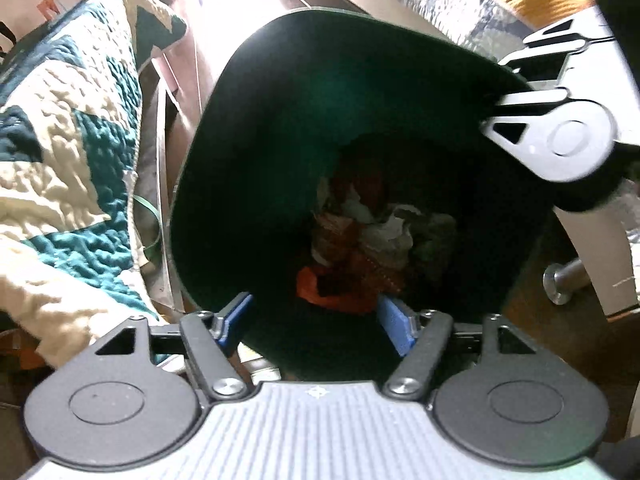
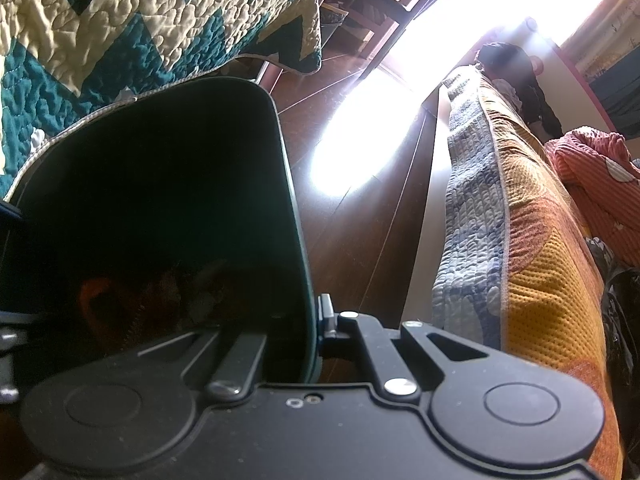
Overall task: Collect trash
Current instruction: 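Open the left gripper to drop the cup stack into the bin, then lower the open left gripper toward the yellow-white bottle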
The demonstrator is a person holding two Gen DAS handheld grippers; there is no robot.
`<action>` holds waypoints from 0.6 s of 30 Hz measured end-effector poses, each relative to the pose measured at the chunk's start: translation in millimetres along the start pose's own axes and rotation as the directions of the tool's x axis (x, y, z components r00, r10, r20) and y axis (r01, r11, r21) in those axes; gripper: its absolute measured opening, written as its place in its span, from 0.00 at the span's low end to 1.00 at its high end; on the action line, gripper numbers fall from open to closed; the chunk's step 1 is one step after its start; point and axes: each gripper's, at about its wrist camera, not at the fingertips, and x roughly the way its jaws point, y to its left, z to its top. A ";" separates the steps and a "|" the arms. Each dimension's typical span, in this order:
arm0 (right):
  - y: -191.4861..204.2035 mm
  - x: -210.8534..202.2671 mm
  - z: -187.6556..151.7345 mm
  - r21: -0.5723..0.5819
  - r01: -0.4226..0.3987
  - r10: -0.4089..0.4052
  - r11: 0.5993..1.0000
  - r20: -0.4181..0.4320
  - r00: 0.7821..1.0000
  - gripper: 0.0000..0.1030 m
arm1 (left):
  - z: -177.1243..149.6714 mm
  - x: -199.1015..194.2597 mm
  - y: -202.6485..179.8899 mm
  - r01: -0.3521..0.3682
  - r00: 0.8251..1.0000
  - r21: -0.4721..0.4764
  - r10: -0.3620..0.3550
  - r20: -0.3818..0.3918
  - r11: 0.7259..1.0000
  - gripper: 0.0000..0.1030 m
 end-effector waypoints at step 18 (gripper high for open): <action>0.6 0.1 1.1 -0.006 0.001 -0.001 1.000 0.000 1.000 0.04 | -49.8 -50.5 37.0 0.015 0.998 -0.117 -0.007 0.066 0.993 0.78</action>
